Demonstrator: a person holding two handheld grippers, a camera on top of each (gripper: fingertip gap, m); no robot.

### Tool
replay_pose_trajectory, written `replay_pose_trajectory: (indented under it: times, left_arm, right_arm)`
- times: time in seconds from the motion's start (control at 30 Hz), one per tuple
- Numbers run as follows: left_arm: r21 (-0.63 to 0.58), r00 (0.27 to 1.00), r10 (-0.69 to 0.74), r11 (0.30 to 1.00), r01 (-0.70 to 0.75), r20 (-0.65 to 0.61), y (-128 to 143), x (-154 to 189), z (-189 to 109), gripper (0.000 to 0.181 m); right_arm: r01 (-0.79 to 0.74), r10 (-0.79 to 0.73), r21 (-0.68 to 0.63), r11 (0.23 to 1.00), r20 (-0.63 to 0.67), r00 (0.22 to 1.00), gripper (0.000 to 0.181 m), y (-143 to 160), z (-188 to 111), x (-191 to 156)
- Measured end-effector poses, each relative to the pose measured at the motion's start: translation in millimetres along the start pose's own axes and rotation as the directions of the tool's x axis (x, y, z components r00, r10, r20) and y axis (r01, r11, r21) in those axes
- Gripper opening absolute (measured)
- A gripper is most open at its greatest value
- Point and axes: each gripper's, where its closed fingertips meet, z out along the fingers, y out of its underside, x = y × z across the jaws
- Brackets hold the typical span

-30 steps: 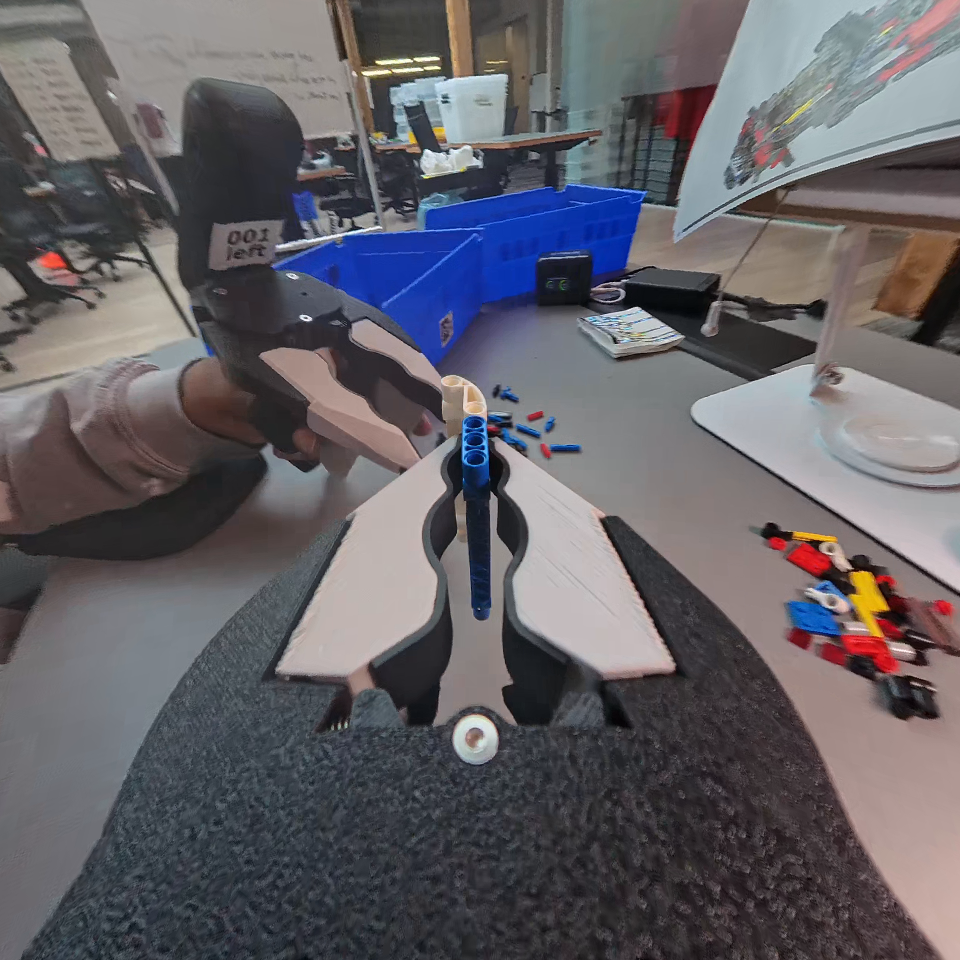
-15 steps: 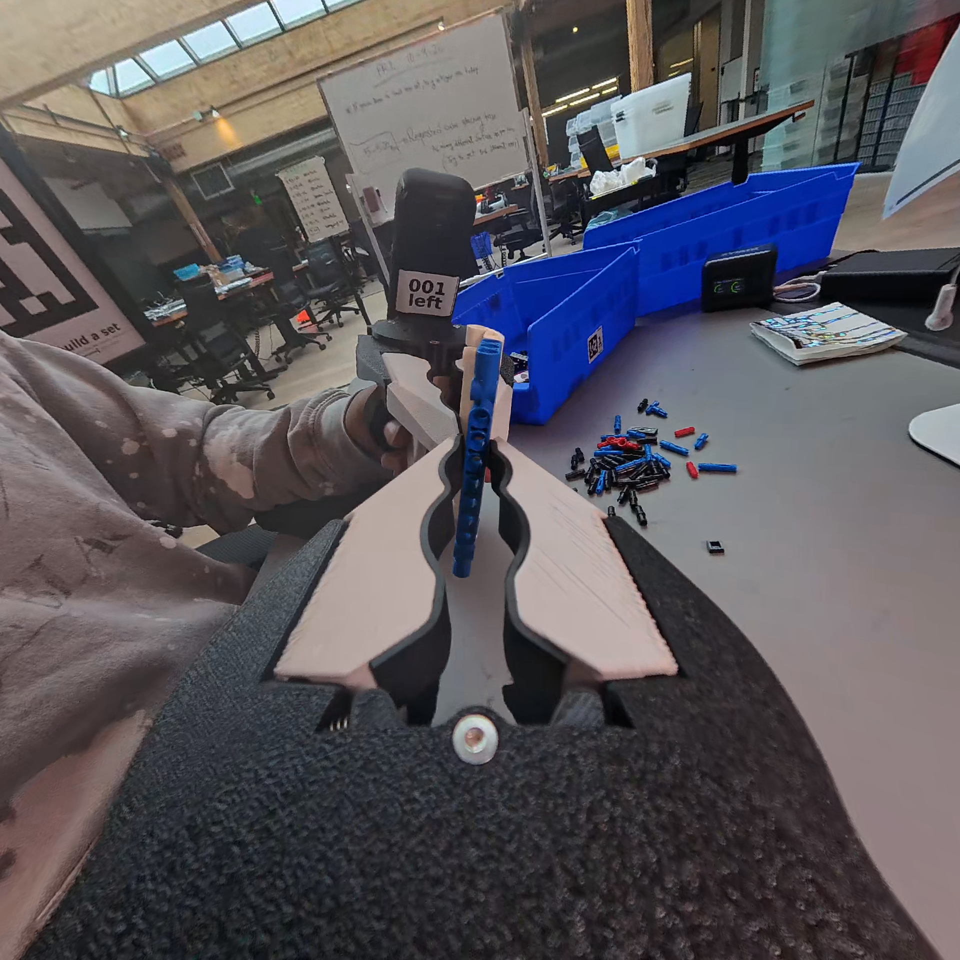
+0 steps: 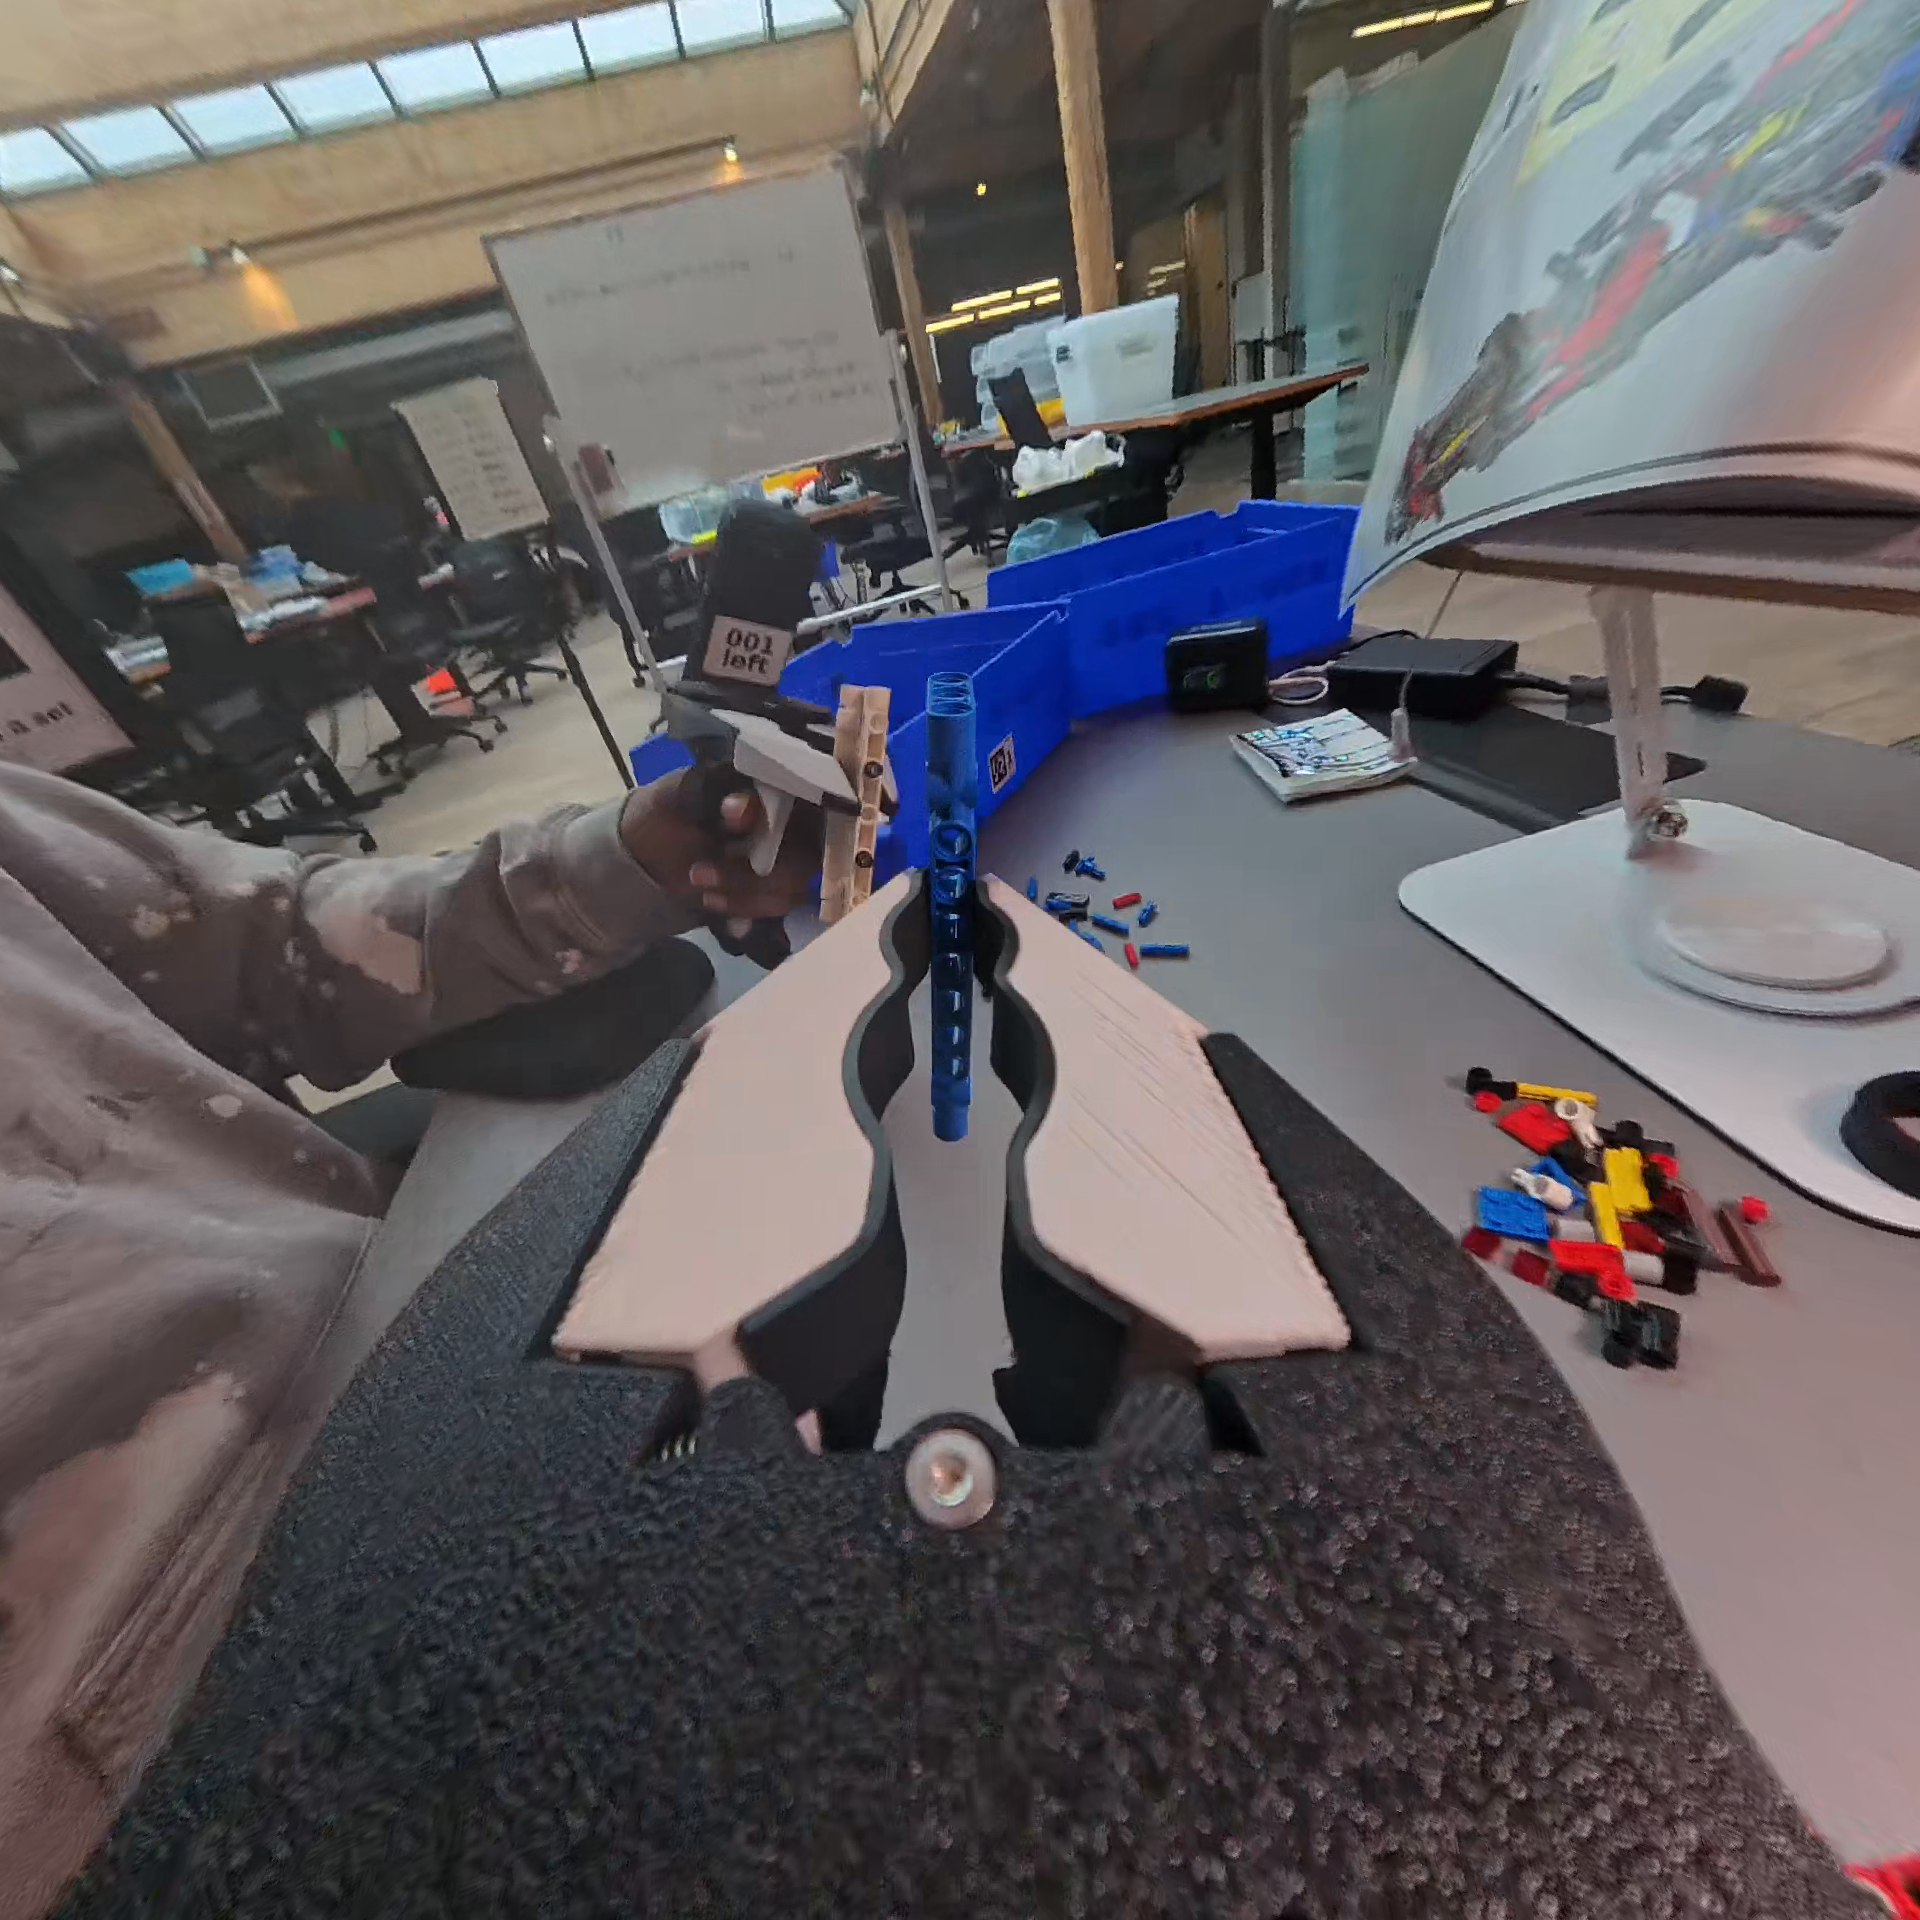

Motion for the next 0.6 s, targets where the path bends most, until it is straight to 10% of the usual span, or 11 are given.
replay_pose_trajectory:
  times: [0.17,0.6]
  left_arm:
    - [-0.073,0.996,-0.041,0.997,0.036,-0.082,11.2,16.7,38.4,0.007]
    - [-0.553,0.999,-0.014,0.832,0.038,0.048,120.3,8.9,51.6,0.010]
  right_arm:
    - [0.005,0.000,-0.138,0.990,0.038,0.999,0.007,41.2,47.3,-19.5]
    - [-0.181,0.228,-0.224,0.957,0.203,0.952,0.007,76.0,59.1,-43.3]
